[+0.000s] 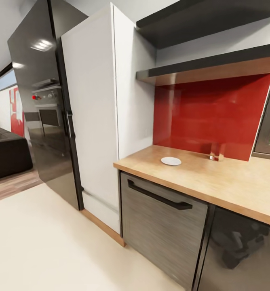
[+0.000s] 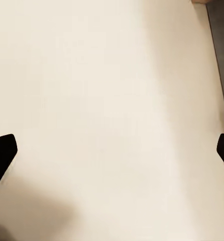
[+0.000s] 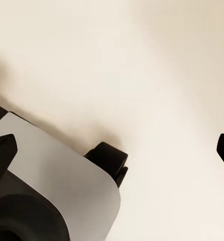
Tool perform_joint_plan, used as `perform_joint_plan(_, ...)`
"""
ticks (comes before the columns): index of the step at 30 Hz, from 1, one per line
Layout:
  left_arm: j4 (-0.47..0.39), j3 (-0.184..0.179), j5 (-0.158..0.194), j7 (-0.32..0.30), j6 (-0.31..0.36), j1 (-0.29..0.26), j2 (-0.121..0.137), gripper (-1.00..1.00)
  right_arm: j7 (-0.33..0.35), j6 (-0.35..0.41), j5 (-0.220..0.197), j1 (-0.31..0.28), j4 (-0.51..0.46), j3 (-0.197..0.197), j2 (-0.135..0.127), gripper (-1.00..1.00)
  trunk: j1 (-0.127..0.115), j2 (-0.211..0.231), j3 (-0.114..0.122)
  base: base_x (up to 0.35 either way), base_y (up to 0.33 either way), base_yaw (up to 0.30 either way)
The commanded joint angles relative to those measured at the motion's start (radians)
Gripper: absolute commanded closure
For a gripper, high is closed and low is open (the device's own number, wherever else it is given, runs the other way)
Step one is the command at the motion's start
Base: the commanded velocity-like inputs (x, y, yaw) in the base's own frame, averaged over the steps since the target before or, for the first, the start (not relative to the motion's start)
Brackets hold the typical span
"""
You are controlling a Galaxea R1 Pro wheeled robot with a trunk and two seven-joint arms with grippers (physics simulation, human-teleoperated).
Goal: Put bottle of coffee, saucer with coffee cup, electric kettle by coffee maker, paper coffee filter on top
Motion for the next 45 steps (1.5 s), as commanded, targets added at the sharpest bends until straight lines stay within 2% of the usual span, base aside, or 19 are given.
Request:
perform_joint_plan(1, 0.002, 0.008, -0.005, -0.004, -0.002, -0.001, 0.000, -1.00, 0.004, -0.006, 0.011, -0.001, -0.001, -0.008, 0.000, -1.00, 0.000, -0.001, -0.001, 0.177, 0.287, -0.018)
perform_joint_plan(9, 0.002, 0.008, -0.005, -0.005, -0.002, -0.001, 0.000, -1.00, 0.004, -0.005, 0.011, -0.001, -0.001, -0.008, 0.000, -1.00, 0.000, -0.001, 0.000, 0.161, 0.252, -0.142)
perform_joint_plan(24, 0.002, 0.008, -0.005, -0.004, -0.002, -0.001, 0.000, -1.00, 0.004, -0.007, 0.011, -0.001, -0.001, -0.008, 0.000, -1.00, 0.000, -0.001, 0.007, 0.016, 0.058, -0.231)
perform_joint_plan(33, 0.002, 0.008, -0.005, -0.004, -0.002, -0.001, 0.000, -1.00, 0.004, -0.007, 0.011, -0.001, -0.001, -0.008, 0.000, -1.00, 0.000, -0.001, 0.008, 0.000, 0.264, -0.059)
perform_joint_plan(45, 0.002, 0.008, -0.005, -0.004, -0.002, -0.001, 0.000, -1.00, 0.004, -0.006, 0.011, -0.001, 0.000, -0.008, 0.000, -1.00, 0.000, -0.001, 0.008, 0.000, 0.035, -0.223)
